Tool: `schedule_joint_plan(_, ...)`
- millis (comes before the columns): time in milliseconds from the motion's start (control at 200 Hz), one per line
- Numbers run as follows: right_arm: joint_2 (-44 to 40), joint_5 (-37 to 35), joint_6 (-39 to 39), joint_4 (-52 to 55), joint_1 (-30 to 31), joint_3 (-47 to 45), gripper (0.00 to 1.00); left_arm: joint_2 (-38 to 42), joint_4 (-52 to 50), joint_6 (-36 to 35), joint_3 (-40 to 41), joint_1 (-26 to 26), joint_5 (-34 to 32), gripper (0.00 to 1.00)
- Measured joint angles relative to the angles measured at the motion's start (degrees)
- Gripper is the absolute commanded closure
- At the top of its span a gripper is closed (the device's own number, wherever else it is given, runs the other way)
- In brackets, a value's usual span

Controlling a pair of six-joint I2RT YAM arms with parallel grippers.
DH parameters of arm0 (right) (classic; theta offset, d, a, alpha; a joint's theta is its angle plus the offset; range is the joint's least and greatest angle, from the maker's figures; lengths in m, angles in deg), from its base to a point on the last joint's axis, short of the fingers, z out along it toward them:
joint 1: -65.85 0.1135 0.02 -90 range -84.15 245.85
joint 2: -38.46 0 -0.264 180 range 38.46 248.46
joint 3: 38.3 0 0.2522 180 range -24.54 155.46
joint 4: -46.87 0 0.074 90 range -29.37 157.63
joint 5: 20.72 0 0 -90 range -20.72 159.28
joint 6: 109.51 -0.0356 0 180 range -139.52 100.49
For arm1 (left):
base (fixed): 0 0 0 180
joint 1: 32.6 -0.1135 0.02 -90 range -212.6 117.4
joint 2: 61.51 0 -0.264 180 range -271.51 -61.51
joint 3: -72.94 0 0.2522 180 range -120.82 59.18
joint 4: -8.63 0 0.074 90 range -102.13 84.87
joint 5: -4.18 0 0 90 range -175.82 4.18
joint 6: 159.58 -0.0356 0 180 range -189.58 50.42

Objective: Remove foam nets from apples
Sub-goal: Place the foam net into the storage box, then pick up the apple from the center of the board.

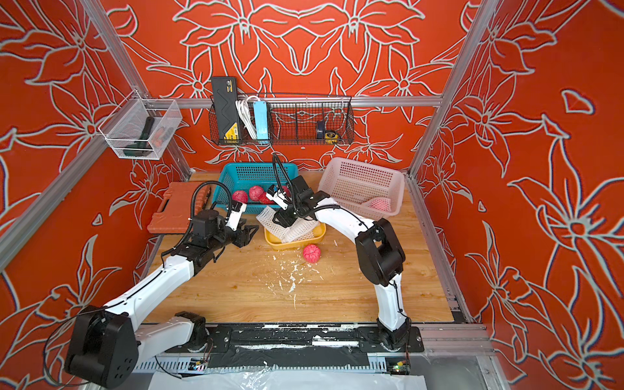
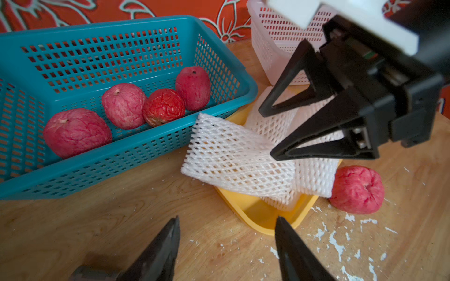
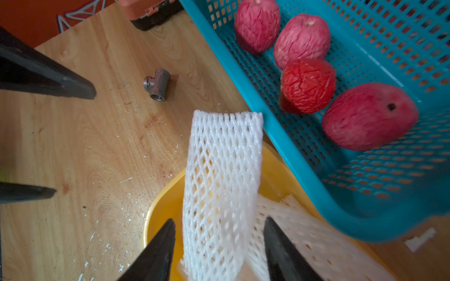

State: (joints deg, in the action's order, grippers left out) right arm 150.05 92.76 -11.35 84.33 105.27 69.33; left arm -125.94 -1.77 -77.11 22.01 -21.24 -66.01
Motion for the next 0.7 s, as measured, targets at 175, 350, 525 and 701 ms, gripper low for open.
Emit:
schedule_joint_plan(175, -10.4, -5.7, 0.2, 0.5, -1.2, -0.6, 0.26, 3.6, -0.2, -3.2, 0.0, 5.1, 3.8, 0.36)
schedule_joint_plan(350, -22.7, -9.9, -0.3, 1.2, -8.5, -7.0, 0.13, 3.4, -1.2, -6.9, 0.5, 15.3, 6.8, 0.33)
schedule_joint_plan(525, -34.3, -14.4, 0.3, 2.4, -16.4, -17.0, 0.06, -3.1, 0.5, -8.4, 2.0, 24.3, 9.2, 0.31)
schedule_joint_plan(701, -39.3, -15.9, 0.4, 3.8, -18.2, -21.7, 0.05, -13.1, 3.3, -9.4, 2.3, 27.7, 9.0, 0.20)
